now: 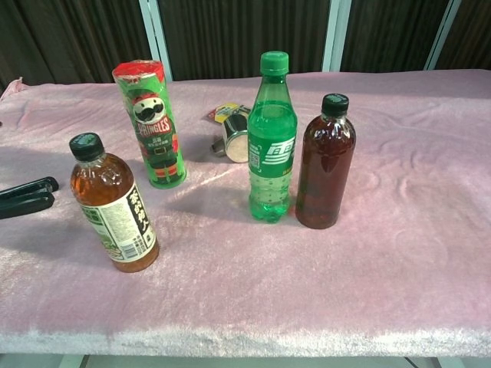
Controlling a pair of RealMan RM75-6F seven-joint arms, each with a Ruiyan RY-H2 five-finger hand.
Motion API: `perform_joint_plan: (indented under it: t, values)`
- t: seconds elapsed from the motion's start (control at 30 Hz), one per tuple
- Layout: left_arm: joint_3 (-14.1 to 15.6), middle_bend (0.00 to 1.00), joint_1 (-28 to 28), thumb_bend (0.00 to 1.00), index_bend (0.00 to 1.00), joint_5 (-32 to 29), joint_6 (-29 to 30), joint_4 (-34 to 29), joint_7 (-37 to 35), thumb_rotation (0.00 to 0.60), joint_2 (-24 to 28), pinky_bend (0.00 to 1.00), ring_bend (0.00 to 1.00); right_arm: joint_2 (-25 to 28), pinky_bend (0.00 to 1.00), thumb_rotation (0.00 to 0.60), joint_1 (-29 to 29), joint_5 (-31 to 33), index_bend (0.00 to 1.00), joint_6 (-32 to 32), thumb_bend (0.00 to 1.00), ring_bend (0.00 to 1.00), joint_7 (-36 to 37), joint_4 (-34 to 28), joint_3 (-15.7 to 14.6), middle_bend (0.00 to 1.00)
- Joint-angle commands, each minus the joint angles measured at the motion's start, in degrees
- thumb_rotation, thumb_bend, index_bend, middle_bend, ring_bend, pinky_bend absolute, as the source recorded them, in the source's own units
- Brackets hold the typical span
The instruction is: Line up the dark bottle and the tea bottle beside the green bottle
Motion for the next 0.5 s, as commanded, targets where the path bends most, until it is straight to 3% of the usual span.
perform_joint_plan:
  t: [0.03,0.17,0.5]
  values:
    - [0.60,0.00,-1.21,0.31,0.00,-0.05,1.21,5.70,-4.50,0.600,-7.51,0.02,0.00,0.90,0.11,0.600,-1.61,-2.21,0.00,1.04,0.33,0.00,3.02,2.11,-0.39,0.00]
    - [1.58,0.00,-2.29,0.31,0.00,0.23,-0.57,6.10,-3.26,0.600,-10.31,0.03,0.00,1.28,0.11,0.600,-1.80,-2.85,0.00,0.37,0.33,0.00,4.38,2.46,0.19,0.00]
    - [-0.38,0.00,-5.18,0.31,0.00,-3.87,-5.61,4.98,0.28,0.600,-14.03,0.05,0.00,1.76,0.11,0.600,-2.33,-4.90,0.00,-0.70,0.33,0.00,5.62,2.76,0.91,0.00]
